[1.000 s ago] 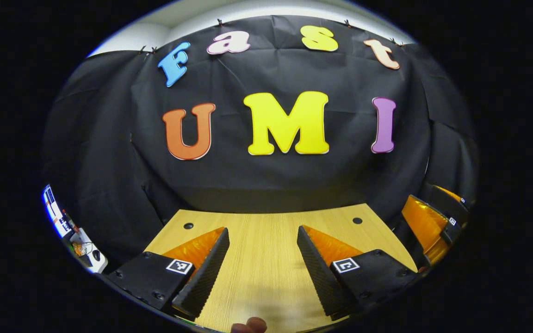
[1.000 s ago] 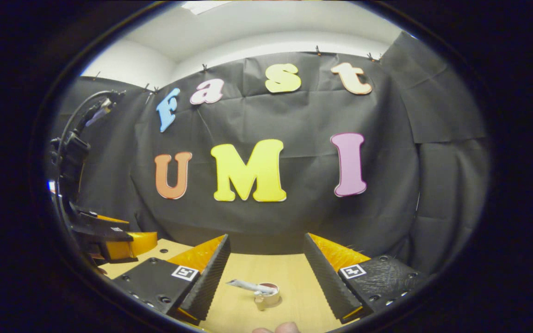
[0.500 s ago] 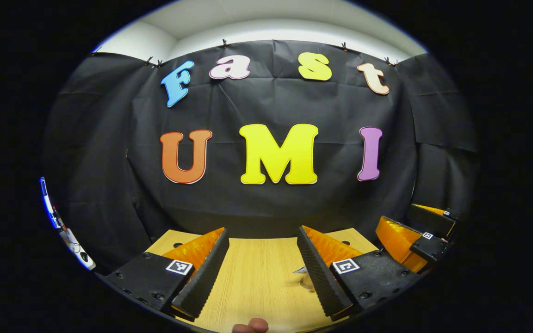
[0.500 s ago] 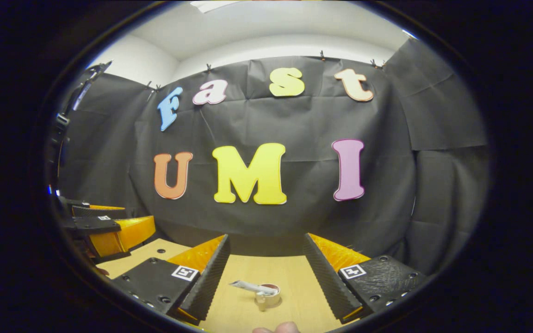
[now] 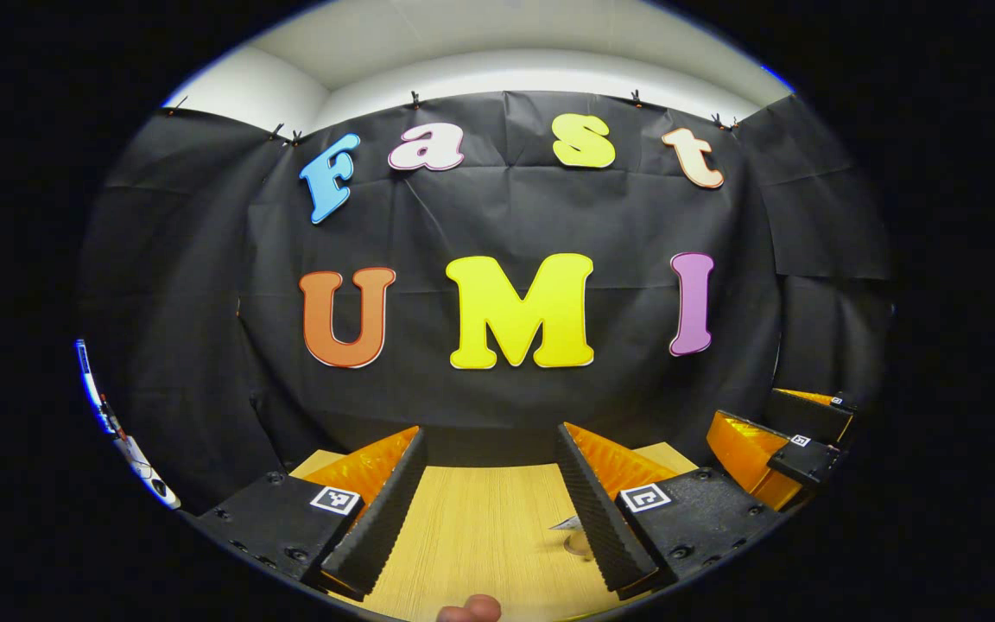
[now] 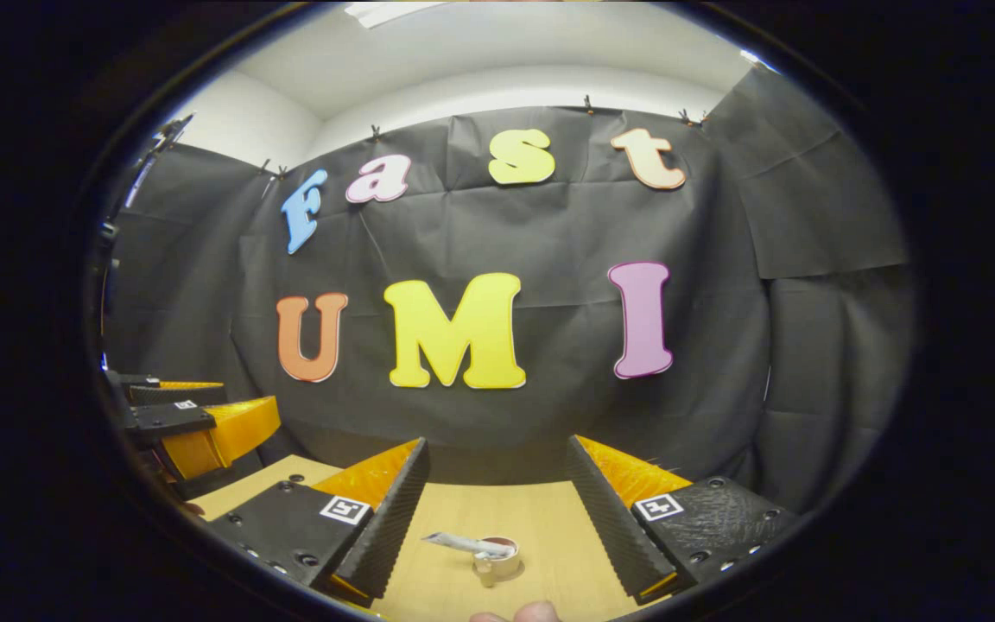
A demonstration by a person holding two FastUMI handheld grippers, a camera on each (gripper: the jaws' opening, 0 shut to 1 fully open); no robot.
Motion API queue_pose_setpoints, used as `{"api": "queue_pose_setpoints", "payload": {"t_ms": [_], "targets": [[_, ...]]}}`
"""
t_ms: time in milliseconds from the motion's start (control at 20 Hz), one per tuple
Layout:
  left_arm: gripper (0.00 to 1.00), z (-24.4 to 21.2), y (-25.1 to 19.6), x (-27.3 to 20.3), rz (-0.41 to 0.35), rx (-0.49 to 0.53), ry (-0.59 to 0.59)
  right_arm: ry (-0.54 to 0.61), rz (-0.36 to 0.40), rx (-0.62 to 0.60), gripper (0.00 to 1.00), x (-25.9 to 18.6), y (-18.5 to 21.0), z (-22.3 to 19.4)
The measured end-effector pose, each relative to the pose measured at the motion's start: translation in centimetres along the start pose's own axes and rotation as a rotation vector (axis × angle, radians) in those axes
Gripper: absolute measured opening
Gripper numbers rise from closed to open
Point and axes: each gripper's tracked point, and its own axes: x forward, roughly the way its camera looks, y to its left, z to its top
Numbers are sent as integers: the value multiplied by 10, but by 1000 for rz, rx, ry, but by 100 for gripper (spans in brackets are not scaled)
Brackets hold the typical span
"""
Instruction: Put the toothbrush and toothpaste on the desktop into the cup, then pick up the cup and place it on the coaster on the desktop.
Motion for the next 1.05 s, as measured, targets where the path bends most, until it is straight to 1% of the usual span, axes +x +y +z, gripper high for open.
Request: {"api": "queue_pose_setpoints", "payload": {"t_ms": [450,500,550,1050], "targets": [[93,3,-8,4,3,-33,3,1,-7,-14,95,3,-9,3],[100,2,-9,4,1,-35,5,2,-7,-13,95,4,-9,4],[93,1,-9,5,5,-36,10,0,-4,-7,95,4,-9,4],[94,0,-6,5,20,-44,16,-1,-12,-2,95,6,-12,5]]}}
